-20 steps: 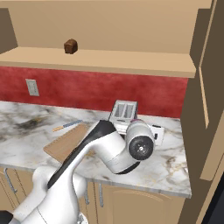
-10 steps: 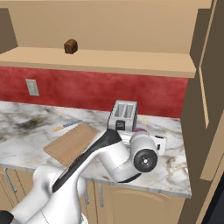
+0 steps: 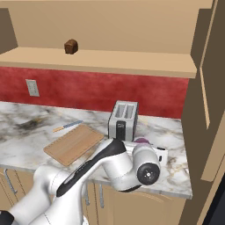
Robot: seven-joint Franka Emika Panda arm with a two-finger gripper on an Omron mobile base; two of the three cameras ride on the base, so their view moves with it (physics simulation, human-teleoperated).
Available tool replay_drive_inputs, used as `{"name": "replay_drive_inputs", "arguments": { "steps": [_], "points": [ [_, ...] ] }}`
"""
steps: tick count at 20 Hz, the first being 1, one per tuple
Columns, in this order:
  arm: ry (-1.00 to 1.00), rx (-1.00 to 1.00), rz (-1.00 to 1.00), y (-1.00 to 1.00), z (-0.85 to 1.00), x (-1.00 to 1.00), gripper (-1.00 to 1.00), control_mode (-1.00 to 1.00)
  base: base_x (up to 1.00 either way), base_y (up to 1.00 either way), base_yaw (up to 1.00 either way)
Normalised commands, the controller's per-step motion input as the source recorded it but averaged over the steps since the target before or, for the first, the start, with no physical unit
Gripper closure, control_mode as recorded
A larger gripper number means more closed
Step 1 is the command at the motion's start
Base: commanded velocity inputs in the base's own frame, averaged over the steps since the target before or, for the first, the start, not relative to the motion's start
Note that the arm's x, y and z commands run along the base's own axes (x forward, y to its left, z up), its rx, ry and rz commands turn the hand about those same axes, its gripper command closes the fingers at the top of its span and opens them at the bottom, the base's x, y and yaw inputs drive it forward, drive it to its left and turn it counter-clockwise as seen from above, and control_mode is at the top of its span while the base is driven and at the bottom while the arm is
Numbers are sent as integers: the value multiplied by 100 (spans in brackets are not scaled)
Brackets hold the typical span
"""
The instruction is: Pick the bread, place it on the cutting board, pick the jam, place it on the counter, and close the cabinet.
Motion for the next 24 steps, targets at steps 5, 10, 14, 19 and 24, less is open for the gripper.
{"name": "replay_drive_inputs", "arguments": {
  "steps": [5, 10, 14, 19, 24],
  "points": [
    [0, 0, 0, 0, -38, 0, 100, -100, 0, 0, 0],
    [0, 0, 0, 0, -42, 0, 100, -100, 0, 0, 0],
    [0, 0, 0, -6, -38, 2, 100, -100, 0, 0, 0],
    [0, 0, 0, 0, -31, 12, 100, -100, 0, 0, 0],
    [0, 0, 0, -2, -25, 15, 100, -100, 0, 0, 0]
  ]
}}
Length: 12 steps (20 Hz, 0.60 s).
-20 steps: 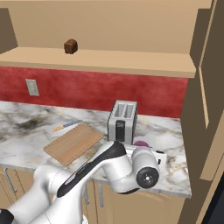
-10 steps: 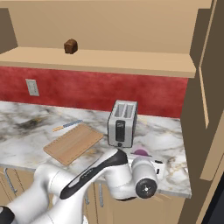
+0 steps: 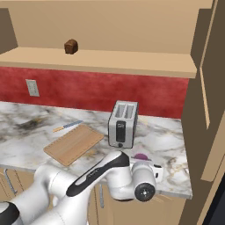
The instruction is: Pick the bread, place it on the cutting board, pick the jam, place it on the counter, and close the cabinet.
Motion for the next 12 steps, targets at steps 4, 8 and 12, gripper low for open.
{"name": "replay_drive_inputs", "arguments": {
  "steps": [4, 8, 12],
  "points": [
    [0, 0, 0, -5, -21, 19, 100, -100, 0, 0, 0],
    [0, 2, 0, -7, -19, 13, 100, -100, 0, 0, 0],
    [0, 0, 0, -7, -21, 14, 100, -100, 0, 0, 0]
  ]
}}
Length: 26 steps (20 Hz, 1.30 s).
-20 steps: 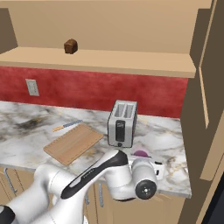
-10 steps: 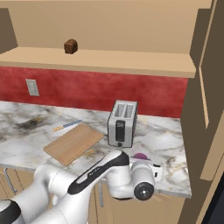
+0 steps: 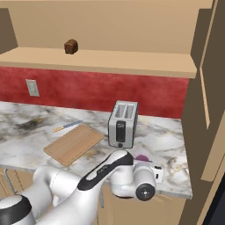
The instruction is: Pick the bread, place it on the cutting board, pick the jam, place it on the counter, and close the cabinet.
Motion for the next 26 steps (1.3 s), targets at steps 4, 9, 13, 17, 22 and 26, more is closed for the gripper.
{"name": "replay_drive_inputs", "arguments": {
  "steps": [4, 9, 13, 17, 22, 26],
  "points": [
    [0, 0, 0, -3, -19, 19, 100, -100, 0, 0, 0],
    [0, 0, -1, 0, -16, 26, 100, -100, 0, 0, 0],
    [0, 0, 0, 0, -19, 23, 100, -100, 0, 0, 0],
    [0, 0, 0, -3, -20, 19, 100, -100, 0, 0, 0],
    [0, 1, 0, -12, -21, 5, 100, -100, 0, 0, 0],
    [0, 1, 0, -12, -16, 1, 100, -100, 0, 0, 0]
  ]
}}
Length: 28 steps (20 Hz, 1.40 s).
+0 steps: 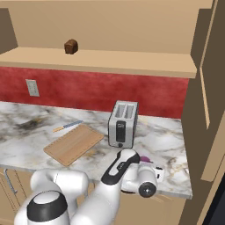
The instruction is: Pick the bread, place it on the cutting board, pick the jam, place it on the counter, and close the cabinet.
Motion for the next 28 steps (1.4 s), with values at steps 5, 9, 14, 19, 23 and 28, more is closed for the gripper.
{"name": "replay_drive_inputs", "arguments": {
  "steps": [5, 9, 14, 19, 23, 28],
  "points": [
    [0, 1, 0, -8, -12, 0, 100, -100, 0, 0, 0],
    [0, 0, 0, -1, -10, 0, 100, -100, 0, 0, 0],
    [0, 0, 0, 0, 0, 0, 100, -100, 0, 0, 0],
    [0, 0, 0, 0, 0, 0, -100, -100, 0, 0, 0],
    [0, 0, 0, 0, 0, 0, -100, -100, 0, 0, 0],
    [0, 0, 0, 0, 0, 0, -100, -100, 0, 0, 0]
  ]
}}
